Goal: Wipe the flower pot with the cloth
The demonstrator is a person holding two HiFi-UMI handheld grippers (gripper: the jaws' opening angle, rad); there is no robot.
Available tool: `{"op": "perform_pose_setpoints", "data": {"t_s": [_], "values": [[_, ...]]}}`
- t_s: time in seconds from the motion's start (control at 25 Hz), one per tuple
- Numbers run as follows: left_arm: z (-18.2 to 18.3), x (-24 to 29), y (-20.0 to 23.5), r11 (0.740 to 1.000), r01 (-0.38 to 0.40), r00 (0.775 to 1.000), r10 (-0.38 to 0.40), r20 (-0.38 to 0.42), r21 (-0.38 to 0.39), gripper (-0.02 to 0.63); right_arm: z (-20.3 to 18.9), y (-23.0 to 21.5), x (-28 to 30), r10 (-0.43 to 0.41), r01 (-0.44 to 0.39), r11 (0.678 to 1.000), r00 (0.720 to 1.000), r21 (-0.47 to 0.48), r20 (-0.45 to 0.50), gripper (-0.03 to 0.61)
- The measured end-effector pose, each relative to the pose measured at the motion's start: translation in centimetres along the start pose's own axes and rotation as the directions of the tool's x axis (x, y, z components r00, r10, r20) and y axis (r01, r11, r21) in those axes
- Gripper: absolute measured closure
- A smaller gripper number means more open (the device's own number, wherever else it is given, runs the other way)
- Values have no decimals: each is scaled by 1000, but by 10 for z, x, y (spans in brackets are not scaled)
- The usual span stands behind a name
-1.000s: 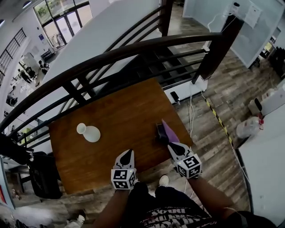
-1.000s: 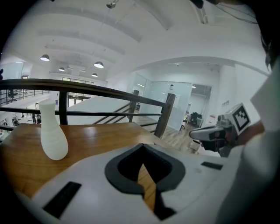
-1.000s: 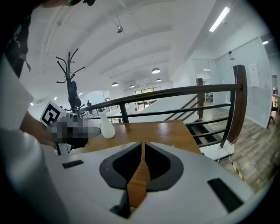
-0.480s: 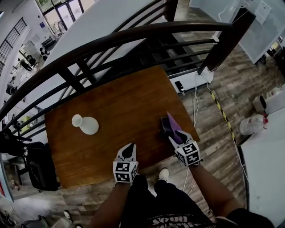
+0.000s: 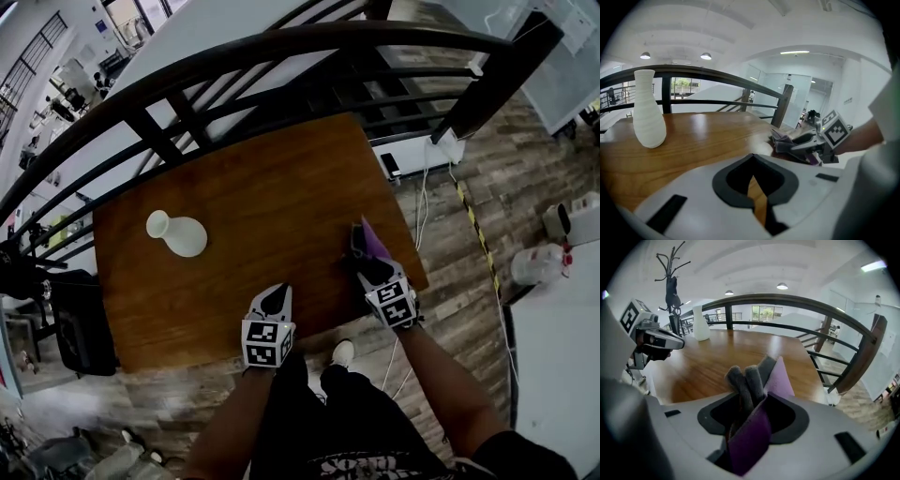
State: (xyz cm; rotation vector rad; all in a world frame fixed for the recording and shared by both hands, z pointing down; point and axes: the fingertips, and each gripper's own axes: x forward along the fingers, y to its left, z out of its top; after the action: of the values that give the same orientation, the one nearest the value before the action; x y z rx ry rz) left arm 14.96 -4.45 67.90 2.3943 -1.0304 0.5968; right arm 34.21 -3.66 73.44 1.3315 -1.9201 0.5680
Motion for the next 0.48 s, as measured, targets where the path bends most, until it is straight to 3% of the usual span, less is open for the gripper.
{"op": "perform_pose_setpoints", "data": {"t_s": [0.24, 0.48], "values": [[3, -13, 0, 999, -47, 999, 47, 3, -3, 615, -4, -16, 3, -6, 7, 999, 1000, 48, -18, 501], [16, -47, 11, 991, -133, 990, 134, 45, -17, 616, 5, -16, -5, 31, -30, 998, 999, 58, -13, 517]]}}
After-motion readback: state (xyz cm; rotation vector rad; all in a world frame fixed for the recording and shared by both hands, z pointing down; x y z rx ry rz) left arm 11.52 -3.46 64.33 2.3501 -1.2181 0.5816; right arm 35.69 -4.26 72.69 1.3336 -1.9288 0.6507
